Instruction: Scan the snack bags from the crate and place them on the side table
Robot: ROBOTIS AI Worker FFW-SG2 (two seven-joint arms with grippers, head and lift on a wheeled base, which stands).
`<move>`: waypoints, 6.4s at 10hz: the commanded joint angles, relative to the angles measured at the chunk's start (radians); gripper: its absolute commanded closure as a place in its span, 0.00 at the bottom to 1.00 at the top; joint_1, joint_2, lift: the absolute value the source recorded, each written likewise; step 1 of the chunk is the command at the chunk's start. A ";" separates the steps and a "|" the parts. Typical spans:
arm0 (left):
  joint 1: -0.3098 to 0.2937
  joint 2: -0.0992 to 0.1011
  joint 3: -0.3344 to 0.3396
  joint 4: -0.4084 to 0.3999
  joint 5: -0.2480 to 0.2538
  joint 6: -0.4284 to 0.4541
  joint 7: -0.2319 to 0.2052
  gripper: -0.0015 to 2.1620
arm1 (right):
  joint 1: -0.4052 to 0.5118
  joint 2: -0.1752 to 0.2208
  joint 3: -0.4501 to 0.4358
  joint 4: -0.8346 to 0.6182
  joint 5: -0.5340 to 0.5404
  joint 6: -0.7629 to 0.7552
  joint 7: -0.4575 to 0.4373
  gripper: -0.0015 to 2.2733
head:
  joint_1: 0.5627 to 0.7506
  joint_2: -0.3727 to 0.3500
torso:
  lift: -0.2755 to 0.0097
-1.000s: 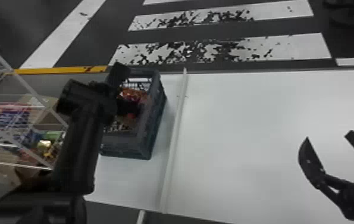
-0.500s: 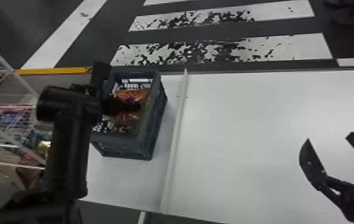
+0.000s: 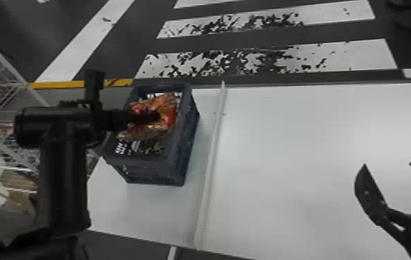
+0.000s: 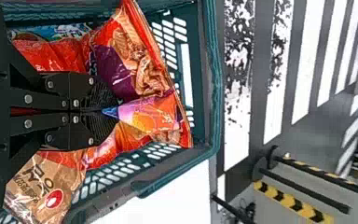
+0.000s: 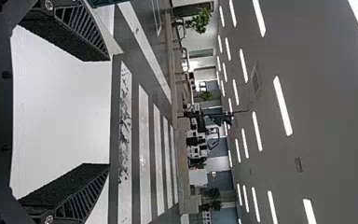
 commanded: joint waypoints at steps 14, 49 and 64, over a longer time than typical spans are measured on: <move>0.278 -0.324 -0.170 -0.754 0.340 0.566 0.132 0.99 | 0.005 -0.003 -0.017 -0.026 -0.038 0.013 0.000 0.03 | 0.70 0.54 | 0.64; 0.874 -0.324 -0.081 -0.739 0.480 -0.903 0.634 0.02 | -0.055 -0.001 -0.129 -0.181 -0.256 1.013 0.193 0.02 | 0.70 0.83 | 0.64; 0.905 -0.324 -0.073 -0.740 0.492 -0.897 0.609 0.02 | -0.298 -0.009 -0.143 0.073 -0.264 1.182 0.259 0.91 | 0.70 0.85 | 0.64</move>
